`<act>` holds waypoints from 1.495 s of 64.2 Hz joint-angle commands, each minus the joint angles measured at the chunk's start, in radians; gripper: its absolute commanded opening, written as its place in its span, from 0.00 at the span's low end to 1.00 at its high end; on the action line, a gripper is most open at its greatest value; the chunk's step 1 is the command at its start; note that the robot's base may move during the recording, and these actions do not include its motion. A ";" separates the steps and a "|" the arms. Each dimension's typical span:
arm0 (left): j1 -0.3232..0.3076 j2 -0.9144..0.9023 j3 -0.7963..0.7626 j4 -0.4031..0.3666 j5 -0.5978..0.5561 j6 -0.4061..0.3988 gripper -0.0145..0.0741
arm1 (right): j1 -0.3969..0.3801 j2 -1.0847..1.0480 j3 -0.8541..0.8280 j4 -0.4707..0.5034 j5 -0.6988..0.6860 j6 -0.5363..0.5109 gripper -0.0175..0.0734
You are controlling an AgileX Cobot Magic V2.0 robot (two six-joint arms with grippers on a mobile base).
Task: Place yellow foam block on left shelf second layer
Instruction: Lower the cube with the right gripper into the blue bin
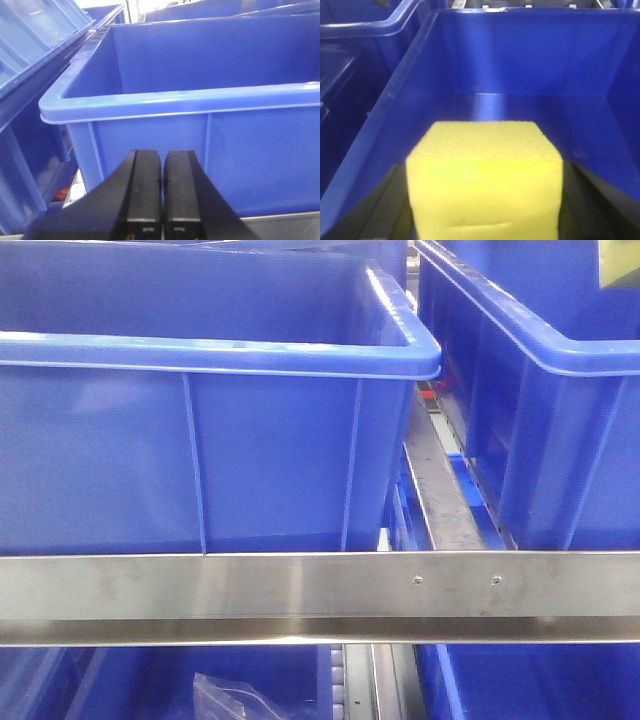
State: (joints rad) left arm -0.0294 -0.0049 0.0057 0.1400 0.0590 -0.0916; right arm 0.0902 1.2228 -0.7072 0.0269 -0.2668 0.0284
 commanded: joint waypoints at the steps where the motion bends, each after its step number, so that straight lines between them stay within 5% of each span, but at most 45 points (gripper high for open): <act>1: 0.000 -0.019 0.025 -0.006 -0.081 -0.005 0.32 | -0.008 -0.014 -0.055 0.004 -0.080 -0.012 0.89; 13: 0.000 -0.019 0.025 -0.006 -0.081 -0.005 0.32 | -0.008 -0.026 -0.055 0.004 -0.096 -0.012 0.88; 19: 0.000 -0.019 0.025 -0.006 -0.081 -0.005 0.32 | -0.019 -0.050 -0.054 0.004 -0.084 -0.012 0.80; 35: 0.000 -0.019 0.025 -0.006 -0.081 -0.005 0.32 | -0.108 -0.166 0.010 0.003 -0.038 -0.012 0.24; 72: 0.000 -0.019 0.025 -0.006 -0.081 -0.005 0.32 | -0.096 -0.697 0.469 -0.006 -0.037 -0.012 0.25; 96: 0.000 -0.019 0.025 -0.006 -0.081 -0.005 0.32 | -0.096 -0.795 0.515 -0.006 -0.033 -0.012 0.25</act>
State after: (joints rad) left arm -0.0294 -0.0049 0.0057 0.1400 0.0590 -0.0916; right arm -0.0038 0.4258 -0.1645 0.0285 -0.2112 0.0284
